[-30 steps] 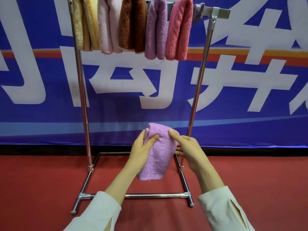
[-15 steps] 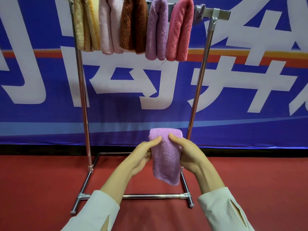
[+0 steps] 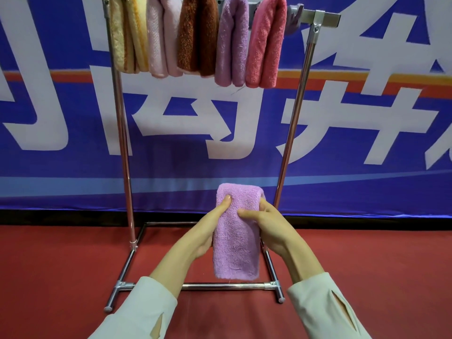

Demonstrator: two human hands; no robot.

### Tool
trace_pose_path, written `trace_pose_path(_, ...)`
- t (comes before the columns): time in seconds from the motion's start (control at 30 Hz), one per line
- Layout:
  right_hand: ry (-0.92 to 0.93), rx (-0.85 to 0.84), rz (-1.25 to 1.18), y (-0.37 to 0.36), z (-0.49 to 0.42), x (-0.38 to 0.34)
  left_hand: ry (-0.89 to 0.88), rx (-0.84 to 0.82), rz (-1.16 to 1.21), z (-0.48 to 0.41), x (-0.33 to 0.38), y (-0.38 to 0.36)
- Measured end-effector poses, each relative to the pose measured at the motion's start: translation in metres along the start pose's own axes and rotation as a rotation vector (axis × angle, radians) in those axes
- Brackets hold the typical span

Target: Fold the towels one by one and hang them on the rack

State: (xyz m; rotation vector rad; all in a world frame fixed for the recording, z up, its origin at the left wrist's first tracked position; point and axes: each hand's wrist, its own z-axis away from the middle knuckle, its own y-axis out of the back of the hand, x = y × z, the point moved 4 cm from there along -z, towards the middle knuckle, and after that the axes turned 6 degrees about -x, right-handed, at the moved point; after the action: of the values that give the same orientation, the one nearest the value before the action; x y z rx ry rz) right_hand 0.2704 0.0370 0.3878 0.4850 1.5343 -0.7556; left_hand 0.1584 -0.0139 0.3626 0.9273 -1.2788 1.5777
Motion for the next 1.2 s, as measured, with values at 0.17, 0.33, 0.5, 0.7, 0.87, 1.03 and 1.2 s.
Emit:
trace_pose_path(0.17, 0.027, -0.001, 0.03, -0.001, -0.002, 0.001, -0.125, 0.092, 0.278, -0.003, 0.011, 0.008)
trace_pose_path(0.33, -0.037, 0.026, 0.199, 0.004, -0.002, 0.004, -0.267, 0.257, 0.246, -0.004, 0.016, 0.02)
trace_pose_path(0.5, 0.001, 0.202, 0.38, 0.024, 0.005, -0.008, -0.354, 0.213, 0.091, 0.004, 0.027, 0.024)
trace_pose_path(0.7, 0.225, 0.276, 0.385, 0.025, 0.008, -0.019, -0.329, 0.184, -0.502, 0.012, 0.032, 0.021)
trace_pose_path(0.87, 0.2, 0.037, 0.478, 0.001, 0.001, -0.008, -0.3, -0.035, -0.663, 0.016, 0.033, 0.008)
trace_pose_path(1.03, 0.094, -0.092, 0.488, 0.0, 0.007, -0.005, -0.235, -0.153, -0.663, 0.018, 0.032, 0.003)
trace_pose_path(1.2, 0.041, -0.136, 0.433, 0.015, 0.012, -0.008, -0.256, -0.114, -0.661, 0.018, 0.04, 0.004)
